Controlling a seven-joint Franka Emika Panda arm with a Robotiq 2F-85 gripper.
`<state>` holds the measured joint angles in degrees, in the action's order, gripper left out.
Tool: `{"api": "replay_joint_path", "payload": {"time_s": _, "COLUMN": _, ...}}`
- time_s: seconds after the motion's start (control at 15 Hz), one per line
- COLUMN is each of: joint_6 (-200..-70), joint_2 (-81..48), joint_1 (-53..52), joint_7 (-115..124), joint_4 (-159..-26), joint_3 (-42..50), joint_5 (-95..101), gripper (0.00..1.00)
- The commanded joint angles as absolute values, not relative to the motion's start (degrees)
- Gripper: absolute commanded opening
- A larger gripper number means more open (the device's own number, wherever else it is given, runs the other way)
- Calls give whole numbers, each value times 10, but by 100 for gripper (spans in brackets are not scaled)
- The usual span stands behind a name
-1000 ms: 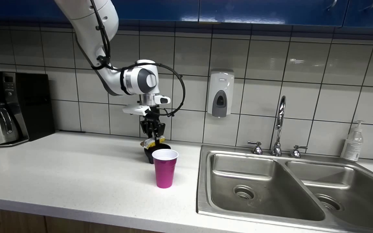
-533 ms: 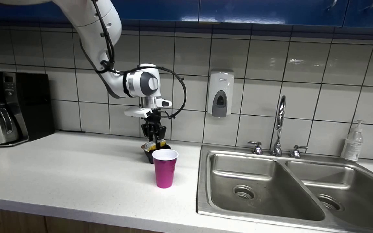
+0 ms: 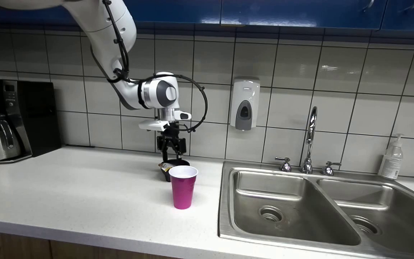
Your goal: Lift the snack pack from the kitchen cabinet and put it in the black bowl
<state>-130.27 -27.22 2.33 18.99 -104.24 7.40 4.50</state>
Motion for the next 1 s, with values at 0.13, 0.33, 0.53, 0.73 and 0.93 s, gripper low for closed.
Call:
{"api": "replay_joint_path", "payload": {"time_s": 0.13, "joint_6": -1282, "joint_2": -268, "joint_1": 28, "joint_7": 171, "joint_4": -1028, "joint_3": 74, "joint_5": 35, "gripper": 100}}
{"api": "replay_joint_path", "payload": {"time_s": 0.33, "joint_6": -1294, "joint_2": -250, "joint_1": 23, "joint_7": 177, "joint_4": -1046, "joint_3": 75, "joint_5": 40, "gripper": 100}}
{"api": "replay_joint_path", "payload": {"time_s": 0.53, "joint_6": -1306, "joint_2": -219, "joint_1": 17, "joint_7": 177, "joint_4": -1077, "joint_3": 73, "joint_5": 44, "gripper": 100}}
{"api": "replay_joint_path", "payload": {"time_s": 0.73, "joint_6": -1309, "joint_2": -184, "joint_1": 10, "joint_7": 176, "joint_4": -1108, "joint_3": 70, "joint_5": 47, "gripper": 100}}
{"api": "replay_joint_path", "payload": {"time_s": 0.93, "joint_6": -1312, "joint_2": -142, "joint_1": 1, "joint_7": 177, "joint_4": -1151, "joint_3": 67, "joint_5": 51, "gripper": 100}}
